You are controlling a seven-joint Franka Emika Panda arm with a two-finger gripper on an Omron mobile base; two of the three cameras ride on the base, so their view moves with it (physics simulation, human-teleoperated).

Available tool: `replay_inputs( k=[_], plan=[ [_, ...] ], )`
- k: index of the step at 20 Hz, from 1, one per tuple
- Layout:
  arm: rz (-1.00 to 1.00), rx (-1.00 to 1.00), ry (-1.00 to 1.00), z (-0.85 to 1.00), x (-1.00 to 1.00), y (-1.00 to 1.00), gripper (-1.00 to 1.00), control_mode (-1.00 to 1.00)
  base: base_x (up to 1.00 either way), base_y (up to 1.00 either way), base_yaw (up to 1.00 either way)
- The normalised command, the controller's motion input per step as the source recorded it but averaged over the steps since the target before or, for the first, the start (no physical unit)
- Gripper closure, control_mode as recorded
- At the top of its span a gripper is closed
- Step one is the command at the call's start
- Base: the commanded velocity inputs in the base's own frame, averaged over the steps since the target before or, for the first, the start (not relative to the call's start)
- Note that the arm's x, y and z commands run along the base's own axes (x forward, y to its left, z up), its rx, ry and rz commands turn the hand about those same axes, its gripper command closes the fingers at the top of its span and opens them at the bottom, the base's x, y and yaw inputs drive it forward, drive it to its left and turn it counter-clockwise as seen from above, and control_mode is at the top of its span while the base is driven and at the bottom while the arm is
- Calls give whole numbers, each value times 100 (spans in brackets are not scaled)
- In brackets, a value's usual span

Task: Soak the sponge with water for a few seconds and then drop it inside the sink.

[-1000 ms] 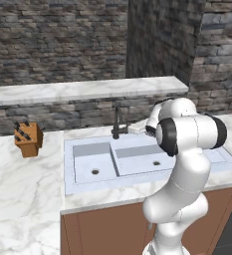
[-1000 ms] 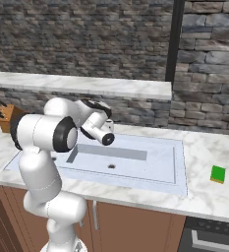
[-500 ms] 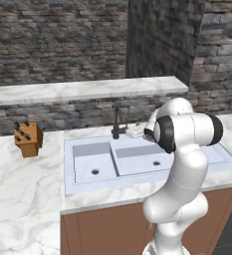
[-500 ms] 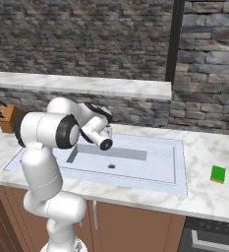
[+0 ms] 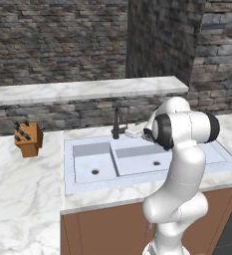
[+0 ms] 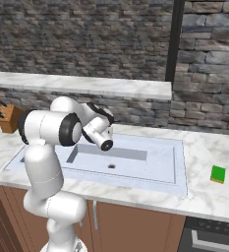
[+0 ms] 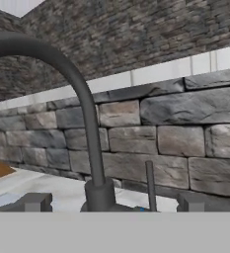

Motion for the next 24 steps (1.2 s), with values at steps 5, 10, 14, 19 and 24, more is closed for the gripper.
replay_inputs(
  k=[5, 10, 14, 19, 24],
  plan=[
    [0, 0, -4, 0, 21, 0, -100, -100, 0, 0, 0],
    [0, 0, -2, 0, 20, 0, -100, -100, 0, 0, 0],
    [0, 0, 0, 0, 22, 0, -100, -100, 0, 0, 0],
    [0, 0, 0, -2, 21, 0, -100, -100, 0, 0, 0],
    [0, 0, 0, -12, 22, 0, -100, -100, 0, 0, 0]
  ],
)
